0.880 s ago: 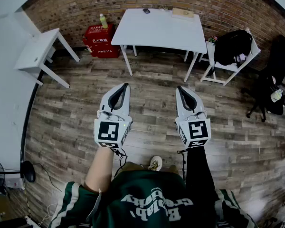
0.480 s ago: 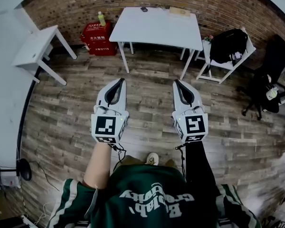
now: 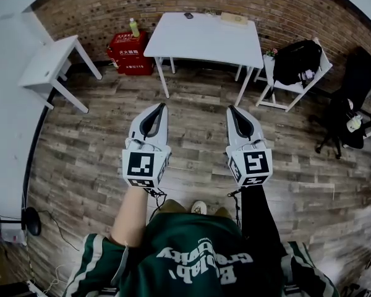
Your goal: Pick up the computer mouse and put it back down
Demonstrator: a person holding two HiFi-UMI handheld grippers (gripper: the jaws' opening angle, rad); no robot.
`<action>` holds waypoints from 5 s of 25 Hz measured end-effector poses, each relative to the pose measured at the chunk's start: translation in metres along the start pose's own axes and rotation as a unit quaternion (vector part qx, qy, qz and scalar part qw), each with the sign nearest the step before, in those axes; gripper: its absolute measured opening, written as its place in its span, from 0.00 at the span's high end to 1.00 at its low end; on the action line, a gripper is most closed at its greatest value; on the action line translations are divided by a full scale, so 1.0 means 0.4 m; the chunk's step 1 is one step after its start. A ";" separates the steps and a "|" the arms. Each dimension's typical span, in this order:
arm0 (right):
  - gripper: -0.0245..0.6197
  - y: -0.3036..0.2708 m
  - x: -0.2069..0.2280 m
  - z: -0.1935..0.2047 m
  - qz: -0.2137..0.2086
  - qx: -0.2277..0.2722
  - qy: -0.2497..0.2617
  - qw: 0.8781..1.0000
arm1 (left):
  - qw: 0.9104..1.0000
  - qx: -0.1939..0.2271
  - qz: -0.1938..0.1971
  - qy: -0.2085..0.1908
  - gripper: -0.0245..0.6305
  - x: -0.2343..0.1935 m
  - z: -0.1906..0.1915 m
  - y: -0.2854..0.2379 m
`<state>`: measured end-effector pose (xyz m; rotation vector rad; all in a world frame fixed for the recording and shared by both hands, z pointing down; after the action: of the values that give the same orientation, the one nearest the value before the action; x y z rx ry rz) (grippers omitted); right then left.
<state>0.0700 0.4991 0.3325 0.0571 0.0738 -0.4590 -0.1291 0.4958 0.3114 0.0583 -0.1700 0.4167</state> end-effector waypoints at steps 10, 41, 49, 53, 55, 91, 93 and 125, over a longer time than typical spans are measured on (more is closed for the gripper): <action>0.94 0.024 0.041 0.000 0.009 0.003 -0.004 1.000 | 1.000 0.007 -0.012 -0.005 0.85 0.014 -0.014 -0.008; 0.94 -0.494 0.263 0.092 0.029 -0.035 0.001 0.999 | 0.999 0.025 0.029 0.032 0.77 -0.252 0.051 -0.593; 0.94 -0.761 0.355 0.086 0.064 -0.034 -0.017 0.997 | 0.998 0.032 0.049 0.033 0.77 -0.419 0.057 -0.839; 0.94 -0.855 0.371 0.097 0.070 -0.045 -0.012 0.996 | 0.997 0.025 0.052 0.044 0.77 -0.489 0.084 -0.923; 0.94 -0.896 0.380 0.103 0.072 -0.050 -0.007 0.996 | 0.997 0.022 0.055 0.047 0.77 -0.512 0.097 -0.958; 0.94 -1.493 0.827 0.161 0.029 -0.009 -0.013 0.999 | 0.999 -0.008 0.013 0.049 0.77 -0.666 0.189 -1.616; 0.94 -1.533 0.869 0.170 0.026 -0.010 -0.016 0.999 | 0.999 -0.013 0.011 0.047 0.77 -0.665 0.191 -1.672; 0.94 -1.992 1.245 0.352 -0.013 -0.042 -0.049 0.998 | 0.993 -0.108 -0.041 0.034 0.70 -0.687 0.393 -2.278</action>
<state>0.1692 -0.4436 0.4004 -0.0495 -0.0032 -0.4838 -0.0291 -0.4599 0.3980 -0.1613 -0.1442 0.3159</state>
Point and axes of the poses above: the fingertips, and each gripper's own axes: y backward along the fingers, x to its right, z out of its underside, the point moved 4 cm from there along y, backward along the fingers, and after that the axes turned 3 degrees about -z, right-handed, at the moved point
